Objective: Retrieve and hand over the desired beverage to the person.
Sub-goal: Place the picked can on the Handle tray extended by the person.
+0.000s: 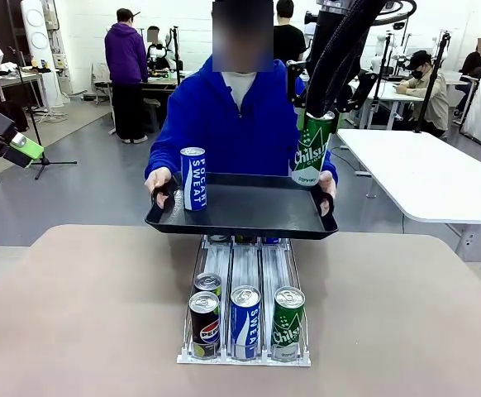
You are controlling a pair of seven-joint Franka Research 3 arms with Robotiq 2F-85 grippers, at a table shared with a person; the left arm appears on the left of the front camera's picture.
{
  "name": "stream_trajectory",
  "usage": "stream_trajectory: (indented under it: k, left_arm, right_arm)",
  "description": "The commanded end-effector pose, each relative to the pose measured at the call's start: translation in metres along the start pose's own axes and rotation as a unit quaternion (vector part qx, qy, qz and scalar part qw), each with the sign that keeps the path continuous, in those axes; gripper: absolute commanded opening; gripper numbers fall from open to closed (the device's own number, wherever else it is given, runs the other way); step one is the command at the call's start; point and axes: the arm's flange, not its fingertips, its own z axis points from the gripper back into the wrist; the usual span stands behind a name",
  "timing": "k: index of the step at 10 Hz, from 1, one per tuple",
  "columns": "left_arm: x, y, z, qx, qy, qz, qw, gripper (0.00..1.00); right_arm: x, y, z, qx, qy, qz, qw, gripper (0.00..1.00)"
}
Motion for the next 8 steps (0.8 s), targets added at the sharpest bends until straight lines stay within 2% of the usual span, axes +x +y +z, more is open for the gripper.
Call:
stream_trajectory:
  k: [1,8]
  left_arm:
    - [-0.0013,0.0004,0.0005,-0.004,-0.002,-0.004,1.000,1.00]
    - [-0.0013,0.0004,0.0005,-0.004,-0.002,-0.004,1.000,1.00]
  right_arm:
    - [-0.0051,-0.0035,0.0013,-0.004,-0.004,-0.003,1.000,0.00]
    - [-0.0051,-0.0035,0.0013,-0.004,-0.004,-0.003,1.000,0.00]
